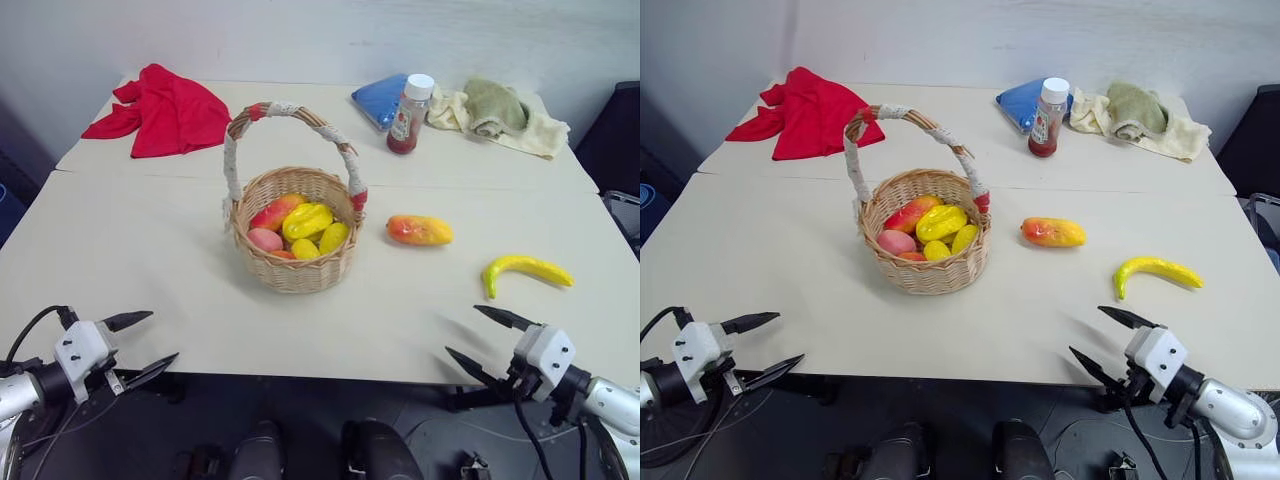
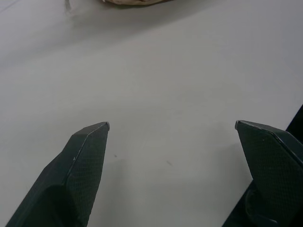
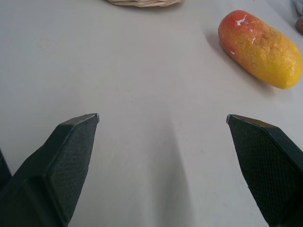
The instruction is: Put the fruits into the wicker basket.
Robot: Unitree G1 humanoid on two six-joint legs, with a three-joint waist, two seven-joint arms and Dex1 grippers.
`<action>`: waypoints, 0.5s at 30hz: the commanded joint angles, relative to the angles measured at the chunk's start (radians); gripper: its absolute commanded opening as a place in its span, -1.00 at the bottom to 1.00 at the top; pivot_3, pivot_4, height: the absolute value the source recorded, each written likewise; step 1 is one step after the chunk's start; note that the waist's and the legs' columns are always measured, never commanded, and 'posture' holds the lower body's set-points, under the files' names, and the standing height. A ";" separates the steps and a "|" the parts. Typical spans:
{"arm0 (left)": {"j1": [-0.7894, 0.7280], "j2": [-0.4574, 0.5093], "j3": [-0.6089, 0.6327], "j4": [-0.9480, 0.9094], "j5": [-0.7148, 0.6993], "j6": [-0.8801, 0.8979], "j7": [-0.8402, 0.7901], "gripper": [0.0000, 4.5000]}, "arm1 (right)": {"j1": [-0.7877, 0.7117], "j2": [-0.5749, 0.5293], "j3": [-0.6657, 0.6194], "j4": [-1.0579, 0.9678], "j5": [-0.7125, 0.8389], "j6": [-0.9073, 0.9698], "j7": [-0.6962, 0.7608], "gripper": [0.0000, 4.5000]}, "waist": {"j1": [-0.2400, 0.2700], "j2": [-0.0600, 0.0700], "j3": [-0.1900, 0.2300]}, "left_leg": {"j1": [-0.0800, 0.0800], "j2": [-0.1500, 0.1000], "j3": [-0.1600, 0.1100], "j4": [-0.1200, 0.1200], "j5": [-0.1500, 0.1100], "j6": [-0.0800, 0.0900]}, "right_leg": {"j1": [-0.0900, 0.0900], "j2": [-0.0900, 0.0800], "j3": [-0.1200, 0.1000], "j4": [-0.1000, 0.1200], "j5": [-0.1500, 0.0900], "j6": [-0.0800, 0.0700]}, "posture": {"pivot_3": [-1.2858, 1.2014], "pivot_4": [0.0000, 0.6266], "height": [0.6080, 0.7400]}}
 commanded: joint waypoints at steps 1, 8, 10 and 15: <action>0.024 0.032 0.032 -0.041 -0.034 0.031 -0.037 1.00 | 0.019 0.003 -0.002 -0.046 0.058 0.024 0.022 0.98 | 0.000 0.000 0.000 | 0.000 0.000 0.000 0.000 0.000 0.000 | 0.000 0.000 0.000 0.000 0.000 0.000 | 0.03 -0.52 1.00; 0.010 0.134 0.036 -0.222 -0.309 0.420 -0.137 1.00 | -0.029 0.004 -0.034 -0.126 0.155 0.180 -0.044 0.98 | -0.002 0.001 0.000 | 0.001 0.001 0.000 0.001 0.000 0.000 | 0.000 0.000 0.000 0.001 0.000 0.000 | 0.03 -0.52 1.00; -0.059 0.117 0.034 -0.288 -0.341 0.447 -0.077 1.00 | -0.088 -0.024 -0.036 -0.177 0.181 0.293 -0.090 0.98 | -0.001 0.003 0.000 | 0.002 0.000 0.001 0.001 0.000 0.000 | 0.001 0.000 0.002 0.001 0.000 0.000 | 0.03 -0.52 1.00; -0.245 0.061 0.003 -0.396 -0.436 0.544 0.054 1.00 | -0.337 -0.101 0.060 -0.177 0.111 0.431 -0.111 0.98 | -0.004 0.003 0.000 | 0.003 0.000 0.001 0.001 0.001 -0.001 | 0.001 0.001 0.003 0.003 0.000 0.000 | 0.03 -0.52 1.00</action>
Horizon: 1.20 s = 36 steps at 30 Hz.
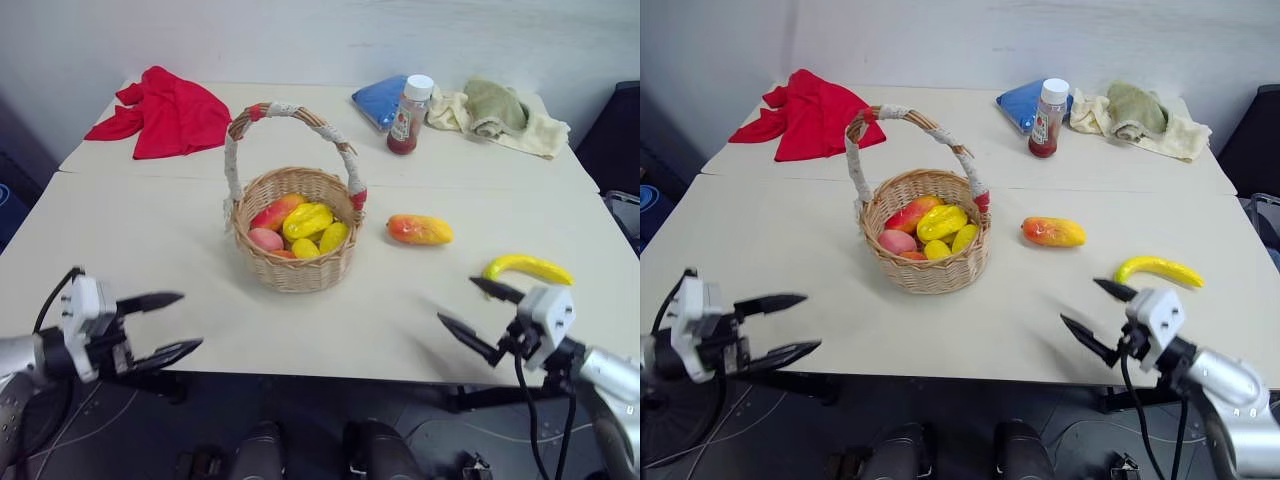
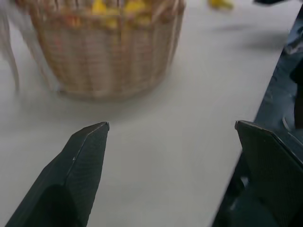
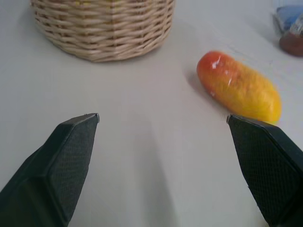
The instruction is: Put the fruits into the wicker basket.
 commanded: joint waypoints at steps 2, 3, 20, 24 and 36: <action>-0.159 -0.059 -0.029 -0.084 -0.083 0.065 0.140 1.00 | -0.252 -0.038 0.135 0.038 -0.101 0.078 -0.010 0.98 | -0.007 0.000 0.000 | 0.001 0.000 0.001 0.000 0.000 -0.001 | 0.000 0.001 0.001 0.001 0.000 0.000 | 0.03 -0.52 1.00; -0.189 -0.076 -0.037 -0.090 -0.095 0.081 0.163 1.00 | -0.315 -0.047 0.189 0.078 -0.172 0.100 -0.025 0.98 | -0.007 0.000 0.000 | 0.001 0.000 0.003 0.000 0.000 -0.001 | -0.001 0.001 0.002 0.003 0.000 0.000 | 0.03 -0.52 1.00; -0.312 -0.148 -0.125 -0.039 -0.077 0.125 0.183 1.00 | -0.837 0.196 0.456 0.810 -0.573 0.048 -0.231 0.98 | -0.025 0.000 0.000 | 0.003 0.000 0.009 0.001 0.004 -0.008 | -0.003 0.002 0.008 0.005 0.000 0.000 | 0.03 -0.52 1.00; -0.331 -0.151 -0.133 -0.026 -0.071 0.121 0.183 1.00 | -0.862 0.213 0.449 0.888 -0.559 0.049 -0.172 0.98 | -0.028 -0.001 0.000 | 0.004 0.002 0.011 0.001 0.005 -0.008 | -0.003 0.005 0.011 0.006 0.000 0.000 | 0.03 -0.52 1.00; -0.304 -0.143 -0.120 -0.010 -0.053 0.120 0.148 1.00 | -0.770 0.086 0.373 0.726 -0.423 -0.070 0.107 0.06 | -0.023 -0.001 0.000 | 0.005 0.003 0.013 0.000 0.004 -0.008 | -0.004 0.007 0.016 0.005 0.000 0.000 | 0.03 -0.52 1.00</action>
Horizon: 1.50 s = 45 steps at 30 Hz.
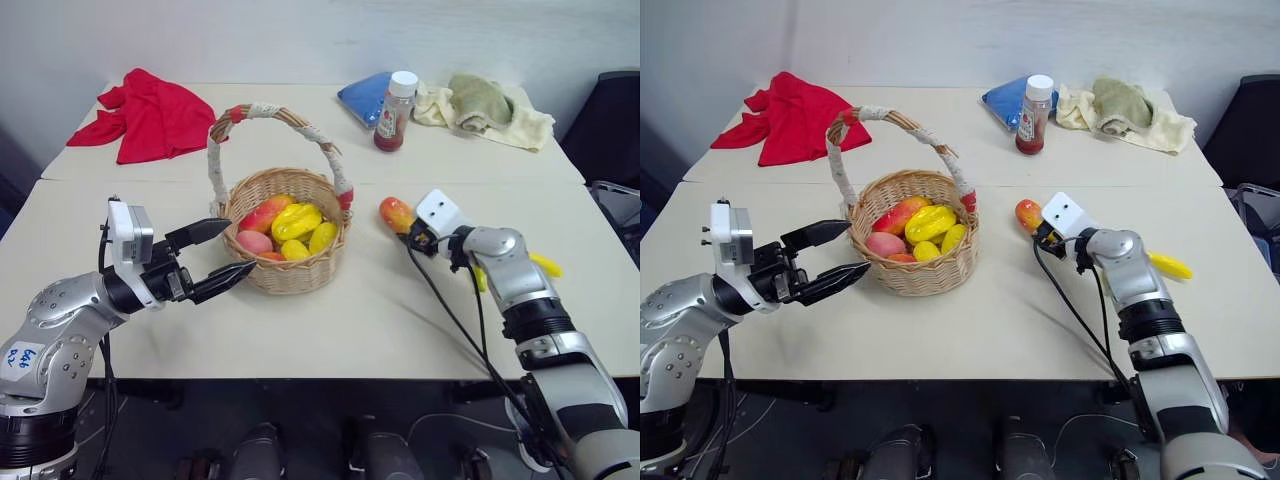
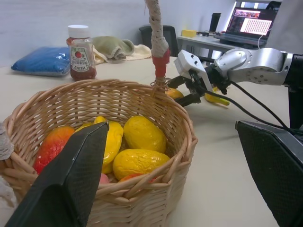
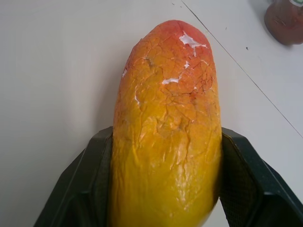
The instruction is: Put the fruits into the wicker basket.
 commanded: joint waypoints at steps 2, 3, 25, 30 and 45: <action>0.044 0.022 0.063 -0.008 -0.023 0.000 -0.030 1.00 | 0.115 -0.157 -0.072 -0.301 0.214 0.008 0.344 0.06 | -0.001 0.000 0.000 | -0.001 0.000 0.001 0.000 -0.001 0.000 | -0.001 0.000 0.000 -0.001 0.000 0.000 | 0.03 -0.52 1.00; 0.059 0.031 0.077 -0.008 -0.028 0.003 -0.044 1.00 | 0.151 -0.200 -0.089 -0.389 0.279 0.069 0.414 0.06 | 0.000 0.001 0.001 | 0.000 0.000 0.001 0.000 -0.001 0.000 | -0.001 0.000 0.001 0.000 0.000 0.000 | 0.03 -0.52 1.00; 0.302 0.025 0.209 -0.048 0.019 -0.095 -0.106 1.00 | -0.105 0.258 0.184 -0.703 0.323 0.448 -0.037 0.98 | -0.023 -0.002 -0.001 | -0.013 0.005 0.005 0.007 -0.008 0.000 | -0.019 0.004 0.007 0.006 0.001 -0.006 | 0.03 -0.52 1.00; 0.304 0.017 0.212 -0.135 -0.095 0.000 -0.047 1.00 | 0.027 0.186 -0.006 -0.913 0.621 0.535 0.121 0.99 | -0.019 -0.003 -0.001 | -0.013 0.006 0.004 0.007 -0.011 0.004 | -0.018 0.004 0.007 0.006 0.001 -0.005 | 0.03 -0.52 1.00; -0.029 -0.029 -0.042 -0.053 -0.035 0.017 -0.020 1.00 | 1.010 0.063 -0.786 -0.998 0.518 0.101 0.075 0.99 | 0.021 -0.003 -0.003 | -0.009 0.003 0.007 0.005 -0.007 0.002 | -0.014 0.010 0.012 0.002 0.003 -0.002 | 0.03 -0.52 1.00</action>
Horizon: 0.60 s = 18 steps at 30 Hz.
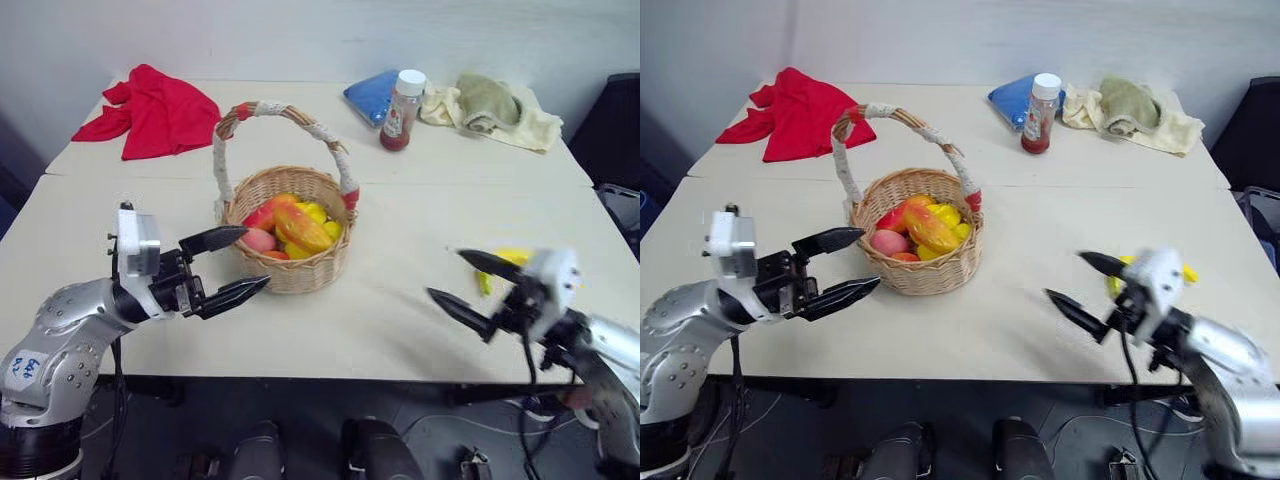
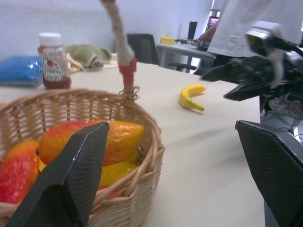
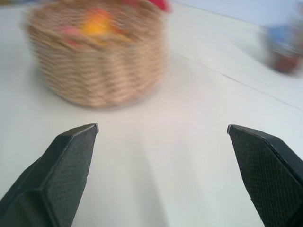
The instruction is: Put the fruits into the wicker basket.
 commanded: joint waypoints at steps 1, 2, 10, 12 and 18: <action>-0.019 0.005 -0.003 0.003 0.008 -0.012 -0.013 1.00 | 0.152 0.046 -0.144 0.010 -0.038 -0.172 0.002 0.99 | 0.000 0.000 0.000 | 0.002 0.000 0.001 0.000 0.000 0.000 | 0.001 0.001 0.001 0.000 0.000 0.000 | 0.03 -0.52 1.00; -0.020 0.005 -0.006 0.006 0.009 -0.012 -0.017 1.00 | 0.185 0.058 -0.158 0.019 -0.047 -0.208 0.003 0.99 | 0.000 0.000 0.000 | 0.004 0.000 0.001 -0.001 0.000 0.000 | 0.002 0.002 0.001 0.000 0.000 0.000 | 0.03 -0.52 1.00; -0.034 0.010 -0.053 0.027 0.058 -0.037 -0.074 1.00 | 0.291 0.101 -0.139 0.063 -0.053 -0.192 -0.094 0.99 | -0.023 0.000 0.000 | 0.017 0.006 0.003 -0.006 -0.002 -0.002 | 0.013 0.004 0.008 -0.002 -0.001 -0.002 | 0.03 -0.52 1.00; -0.034 0.011 -0.052 0.027 0.075 -0.052 -0.078 1.00 | 0.232 0.040 -0.111 0.082 -0.106 -0.202 -0.102 0.99 | -0.030 0.000 0.000 | 0.017 0.006 0.004 -0.006 -0.002 -0.002 | 0.013 0.005 0.009 -0.002 -0.001 -0.002 | 0.03 -0.52 1.00; -0.020 0.012 -0.037 0.011 0.085 -0.060 -0.074 1.00 | -0.066 -0.259 0.017 0.377 -0.283 -0.180 -0.101 0.99 | -0.025 0.000 0.000 | 0.018 0.003 0.004 -0.005 -0.003 -0.004 | 0.012 0.008 0.012 -0.002 -0.002 -0.002 | 0.03 -0.52 1.00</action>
